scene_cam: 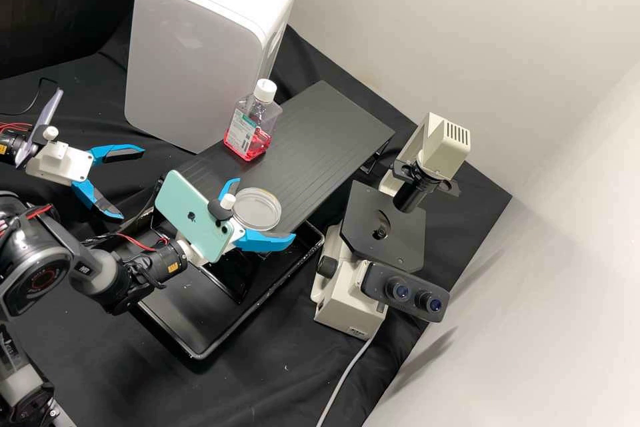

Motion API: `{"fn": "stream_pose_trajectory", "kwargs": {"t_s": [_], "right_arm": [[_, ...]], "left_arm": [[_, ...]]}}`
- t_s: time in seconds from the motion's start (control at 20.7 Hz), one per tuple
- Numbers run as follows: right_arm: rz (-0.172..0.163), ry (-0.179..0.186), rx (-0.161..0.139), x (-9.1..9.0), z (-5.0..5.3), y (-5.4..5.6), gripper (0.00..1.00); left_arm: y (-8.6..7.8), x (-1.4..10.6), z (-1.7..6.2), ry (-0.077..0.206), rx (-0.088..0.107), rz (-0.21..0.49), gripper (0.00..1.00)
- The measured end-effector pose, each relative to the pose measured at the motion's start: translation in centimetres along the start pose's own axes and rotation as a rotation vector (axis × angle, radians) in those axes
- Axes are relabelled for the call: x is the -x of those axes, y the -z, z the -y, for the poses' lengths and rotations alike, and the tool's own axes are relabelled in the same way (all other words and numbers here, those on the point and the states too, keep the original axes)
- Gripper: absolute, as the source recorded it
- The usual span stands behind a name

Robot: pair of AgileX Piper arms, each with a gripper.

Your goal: Remove the lid from the petri dish

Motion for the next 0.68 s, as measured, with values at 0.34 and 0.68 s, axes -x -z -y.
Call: {"fn": "stream_pose_trajectory", "kwargs": {"t_s": [0.34,0.68], "right_arm": [[-0.016,-0.017,-0.001,0.01,-0.23,0.24,1.0],[-0.028,-0.02,-0.002,-0.11,-0.22,0.5,1.0]], "left_arm": [[-0.03,-0.02,0.03,0.001,0.0,0.001,1.0],[-0.03,-0.02,0.03,0.001,0.0,0.001,1.0]]}}
